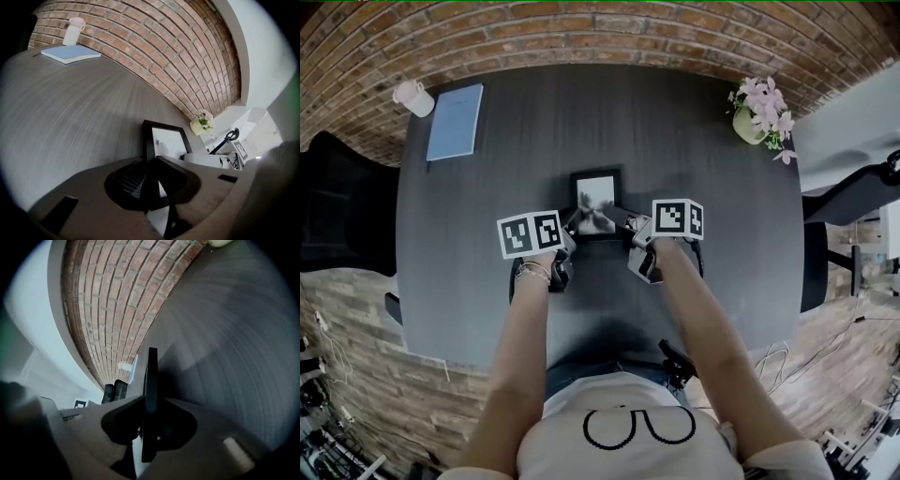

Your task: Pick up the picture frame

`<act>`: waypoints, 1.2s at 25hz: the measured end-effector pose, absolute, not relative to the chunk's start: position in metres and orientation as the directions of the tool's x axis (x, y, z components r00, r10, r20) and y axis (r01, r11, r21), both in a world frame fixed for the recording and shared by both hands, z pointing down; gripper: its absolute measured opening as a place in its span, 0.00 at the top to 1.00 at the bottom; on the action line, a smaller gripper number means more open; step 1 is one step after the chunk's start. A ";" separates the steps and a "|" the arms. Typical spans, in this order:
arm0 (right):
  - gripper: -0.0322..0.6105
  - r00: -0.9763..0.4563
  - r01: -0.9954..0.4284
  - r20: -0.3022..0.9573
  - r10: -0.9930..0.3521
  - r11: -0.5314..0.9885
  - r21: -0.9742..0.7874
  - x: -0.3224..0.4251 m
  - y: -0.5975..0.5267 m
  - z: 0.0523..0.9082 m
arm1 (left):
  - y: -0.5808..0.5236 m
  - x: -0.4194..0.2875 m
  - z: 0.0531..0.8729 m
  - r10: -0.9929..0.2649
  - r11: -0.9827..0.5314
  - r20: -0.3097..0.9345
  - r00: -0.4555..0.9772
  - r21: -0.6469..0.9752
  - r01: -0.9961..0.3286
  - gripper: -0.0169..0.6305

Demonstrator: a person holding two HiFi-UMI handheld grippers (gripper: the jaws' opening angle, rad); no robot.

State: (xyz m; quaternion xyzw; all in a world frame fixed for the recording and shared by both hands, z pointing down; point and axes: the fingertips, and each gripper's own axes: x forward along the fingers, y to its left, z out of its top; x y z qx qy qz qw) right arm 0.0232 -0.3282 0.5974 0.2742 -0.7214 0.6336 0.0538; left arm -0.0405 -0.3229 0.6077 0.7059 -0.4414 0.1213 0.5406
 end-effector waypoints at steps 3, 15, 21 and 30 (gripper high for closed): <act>0.86 -0.851 -0.442 0.402 -0.339 0.048 -0.896 0.023 -0.329 0.596 | -0.323 -0.040 0.607 -0.495 -0.028 0.647 0.580 0.655 -0.755 0.86; 0.86 -0.845 -0.439 0.401 -0.354 0.032 -0.898 0.024 -0.328 0.597 | -0.324 -0.043 0.580 -0.583 -0.074 0.610 0.537 0.618 -0.782 0.58; 0.86 -0.845 -0.425 0.389 -0.367 0.020 -0.905 0.025 -0.320 0.590 | -0.320 -0.051 0.553 -0.627 -0.092 0.574 0.527 0.617 -0.782 0.58; 0.87 -0.851 -0.403 0.336 -0.403 0.091 -0.911 0.022 -0.307 0.551 | -0.304 -0.063 0.517 -0.685 -0.122 0.520 0.510 0.609 -0.784 0.58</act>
